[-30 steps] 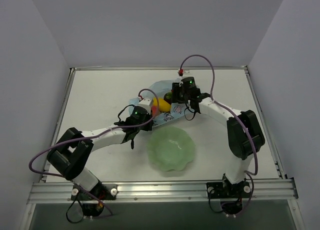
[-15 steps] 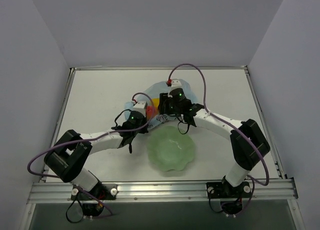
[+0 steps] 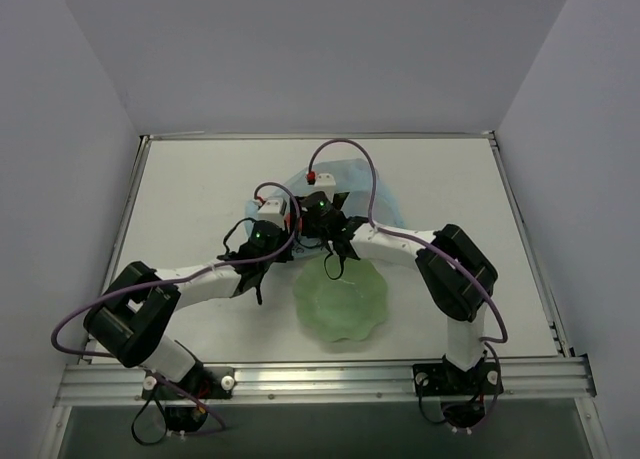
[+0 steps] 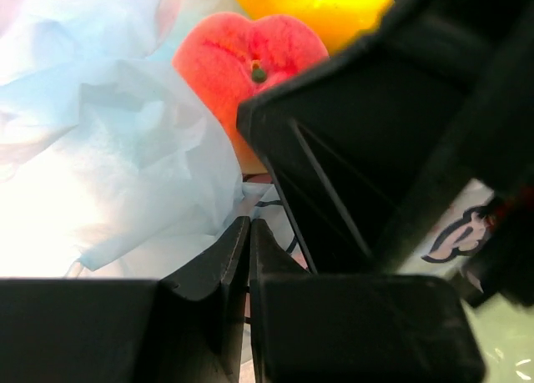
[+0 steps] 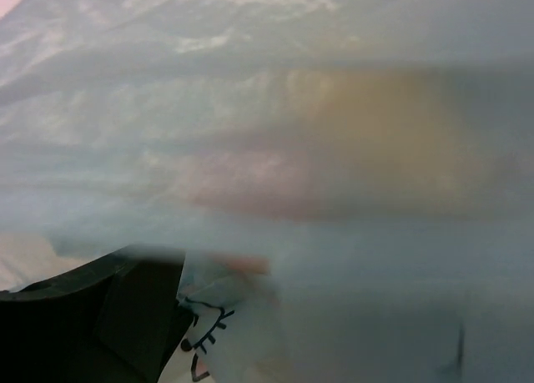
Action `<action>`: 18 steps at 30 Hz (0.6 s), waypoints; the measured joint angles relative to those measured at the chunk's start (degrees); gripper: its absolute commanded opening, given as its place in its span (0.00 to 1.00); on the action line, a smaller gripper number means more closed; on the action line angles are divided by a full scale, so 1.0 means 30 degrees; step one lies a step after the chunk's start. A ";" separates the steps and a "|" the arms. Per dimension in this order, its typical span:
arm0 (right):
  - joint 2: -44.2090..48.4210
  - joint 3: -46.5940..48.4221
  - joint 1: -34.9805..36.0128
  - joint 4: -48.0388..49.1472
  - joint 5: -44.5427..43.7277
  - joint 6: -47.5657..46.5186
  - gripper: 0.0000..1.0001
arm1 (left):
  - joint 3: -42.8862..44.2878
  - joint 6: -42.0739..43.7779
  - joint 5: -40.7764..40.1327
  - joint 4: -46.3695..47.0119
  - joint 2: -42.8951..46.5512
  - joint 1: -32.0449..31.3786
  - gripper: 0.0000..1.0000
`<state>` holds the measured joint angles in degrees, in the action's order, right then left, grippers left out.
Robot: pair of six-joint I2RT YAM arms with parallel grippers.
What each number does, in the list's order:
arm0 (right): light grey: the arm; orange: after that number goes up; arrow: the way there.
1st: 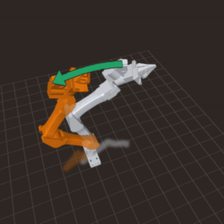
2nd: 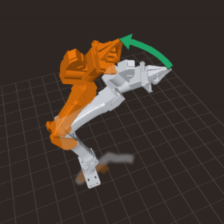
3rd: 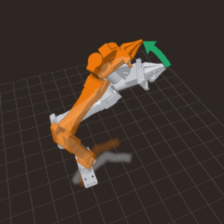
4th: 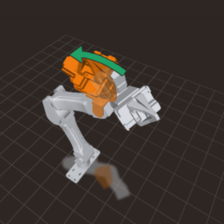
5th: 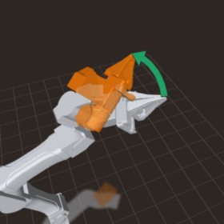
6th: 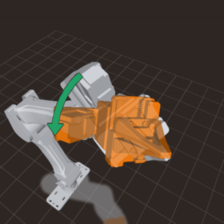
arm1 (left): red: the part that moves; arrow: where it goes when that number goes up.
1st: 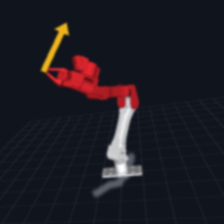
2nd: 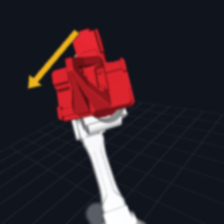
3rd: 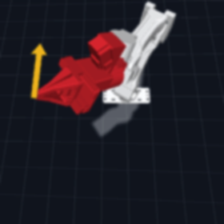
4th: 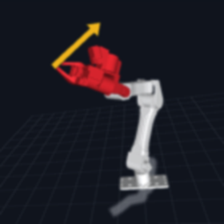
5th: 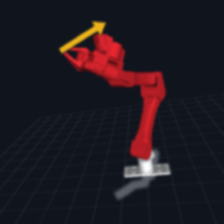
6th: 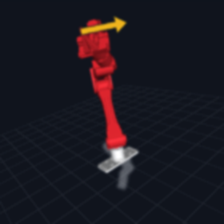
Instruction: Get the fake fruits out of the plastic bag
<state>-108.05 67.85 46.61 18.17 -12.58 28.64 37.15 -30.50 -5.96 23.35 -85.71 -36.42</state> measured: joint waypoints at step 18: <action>-0.2288 0.1443 -0.0182 0.1297 -0.0131 0.1020 0.29 | -0.0474 -0.0124 0.0270 0.0444 0.0423 0.0087 0.02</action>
<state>-114.91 72.18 46.06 22.06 -12.97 31.70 35.73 -30.87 -5.15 24.69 -84.44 -36.16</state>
